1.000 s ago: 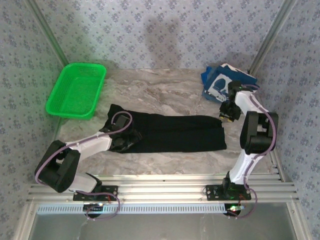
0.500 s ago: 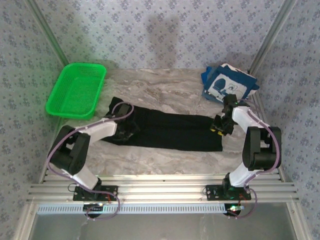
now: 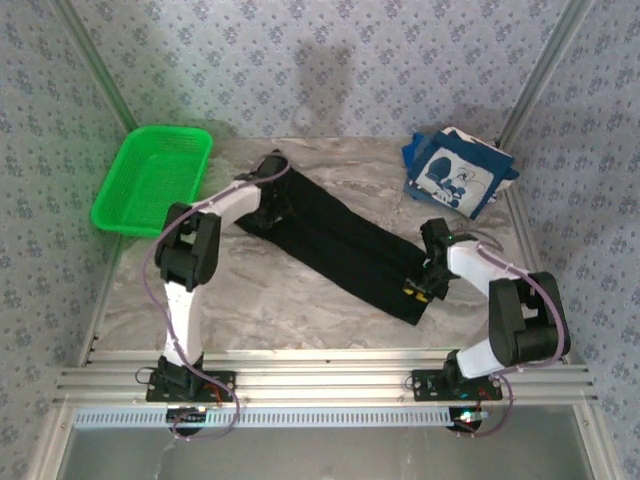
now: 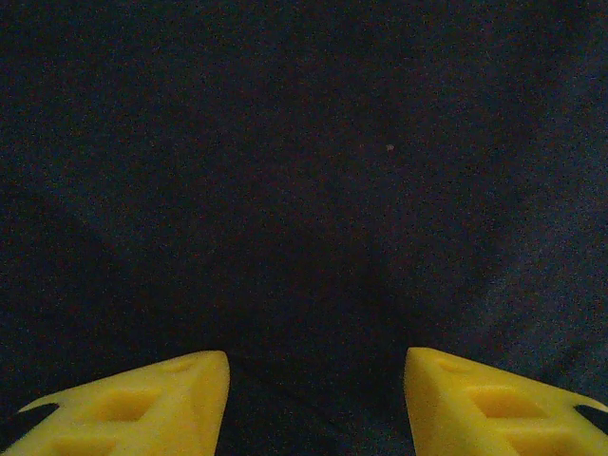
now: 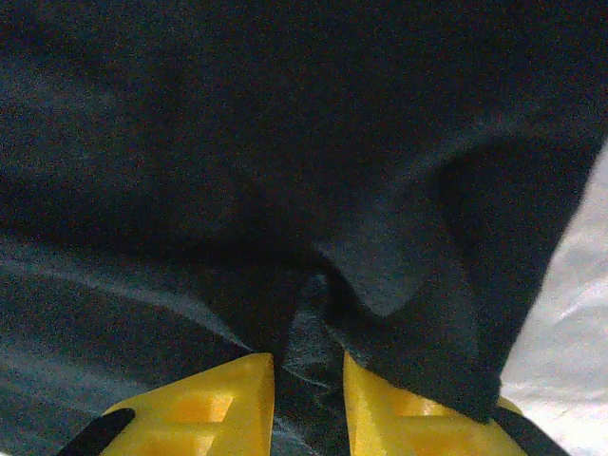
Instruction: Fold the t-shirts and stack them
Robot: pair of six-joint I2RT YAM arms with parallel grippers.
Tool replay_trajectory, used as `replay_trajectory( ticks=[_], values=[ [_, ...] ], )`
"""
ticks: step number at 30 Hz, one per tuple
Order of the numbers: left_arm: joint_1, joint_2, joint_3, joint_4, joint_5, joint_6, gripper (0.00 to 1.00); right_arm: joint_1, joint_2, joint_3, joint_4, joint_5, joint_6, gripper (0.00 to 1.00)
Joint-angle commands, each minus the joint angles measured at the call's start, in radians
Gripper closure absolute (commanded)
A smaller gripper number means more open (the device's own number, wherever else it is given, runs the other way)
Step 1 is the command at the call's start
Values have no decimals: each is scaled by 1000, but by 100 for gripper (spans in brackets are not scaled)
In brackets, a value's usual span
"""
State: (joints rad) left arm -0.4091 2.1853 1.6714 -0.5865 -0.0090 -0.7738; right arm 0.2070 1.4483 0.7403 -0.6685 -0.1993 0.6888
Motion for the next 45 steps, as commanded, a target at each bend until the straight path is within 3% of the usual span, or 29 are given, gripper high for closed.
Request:
replay_trajectory(
  ticks=[1, 10, 13, 16, 22, 26, 28, 32, 34, 36, 40, 45],
  values=[
    [5, 161, 188, -134, 55, 88, 48, 103, -34, -41, 60, -74, 196, 73],
    [9, 534, 847, -269, 270, 107, 48, 413, 93, 40, 291, -131, 553, 73],
    [9, 612, 998, -278, 330, 101, 47, 503, 145, 147, 290, -140, 602, 70],
    [10, 611, 1038, -262, 386, 97, 44, 553, 152, 254, 225, -137, 587, 63],
    [16, 475, 1038, -232, 477, 115, 35, 529, 25, 361, -82, -124, 417, 53],
    [37, 342, 1038, -267, 491, 136, 32, 469, -108, 365, -300, -38, 269, 49],
    [48, 269, 1037, -322, 483, 159, 31, 415, -166, 345, -406, 15, 192, 48],
    [44, 157, 1018, -461, 477, 217, 30, 274, -277, 216, -426, 2, 134, 47],
    [10, 77, 914, -515, 460, 250, 30, 200, -315, 137, -384, -33, 116, 47],
    [-34, -36, 700, -481, 442, 254, 31, 148, -316, 86, -324, -65, 97, 48],
    [-70, -346, 50, -135, 472, 65, 37, 109, -239, 8, -201, -180, 39, 63],
    [-103, -604, -458, 136, 441, -137, 43, 89, -169, -54, -99, -205, 24, 72]
  ],
)
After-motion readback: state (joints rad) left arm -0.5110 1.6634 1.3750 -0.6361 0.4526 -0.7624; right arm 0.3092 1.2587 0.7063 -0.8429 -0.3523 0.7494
